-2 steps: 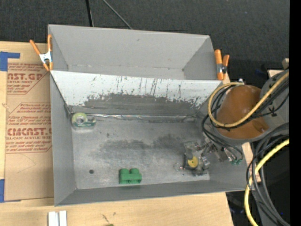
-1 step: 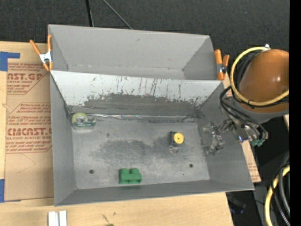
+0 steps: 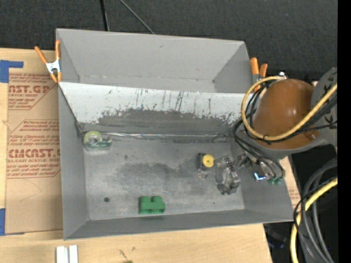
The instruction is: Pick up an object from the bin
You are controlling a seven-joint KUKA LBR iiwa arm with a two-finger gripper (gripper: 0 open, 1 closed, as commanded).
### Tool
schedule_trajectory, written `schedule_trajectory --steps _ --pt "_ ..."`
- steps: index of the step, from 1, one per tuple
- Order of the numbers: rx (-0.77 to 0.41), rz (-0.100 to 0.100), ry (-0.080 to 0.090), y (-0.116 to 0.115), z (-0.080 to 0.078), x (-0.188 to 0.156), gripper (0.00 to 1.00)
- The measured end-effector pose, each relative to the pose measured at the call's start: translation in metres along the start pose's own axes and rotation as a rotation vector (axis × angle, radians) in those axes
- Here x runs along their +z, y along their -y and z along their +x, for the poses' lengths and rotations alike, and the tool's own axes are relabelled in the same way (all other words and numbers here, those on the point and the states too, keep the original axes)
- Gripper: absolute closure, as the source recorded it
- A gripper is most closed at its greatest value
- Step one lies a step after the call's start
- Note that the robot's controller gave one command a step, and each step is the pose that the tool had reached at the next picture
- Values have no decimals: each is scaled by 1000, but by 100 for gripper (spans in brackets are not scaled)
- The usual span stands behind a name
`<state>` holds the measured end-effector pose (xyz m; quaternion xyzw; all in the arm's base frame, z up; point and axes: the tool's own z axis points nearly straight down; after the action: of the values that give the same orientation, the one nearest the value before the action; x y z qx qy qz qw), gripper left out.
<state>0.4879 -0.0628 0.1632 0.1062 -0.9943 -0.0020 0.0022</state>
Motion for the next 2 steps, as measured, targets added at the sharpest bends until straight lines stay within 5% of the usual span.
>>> schedule_trajectory --steps 1,2 --pt "2 3 5 2 -1 -3 0" --pt "-32 4 9 -5 -78 44 0"
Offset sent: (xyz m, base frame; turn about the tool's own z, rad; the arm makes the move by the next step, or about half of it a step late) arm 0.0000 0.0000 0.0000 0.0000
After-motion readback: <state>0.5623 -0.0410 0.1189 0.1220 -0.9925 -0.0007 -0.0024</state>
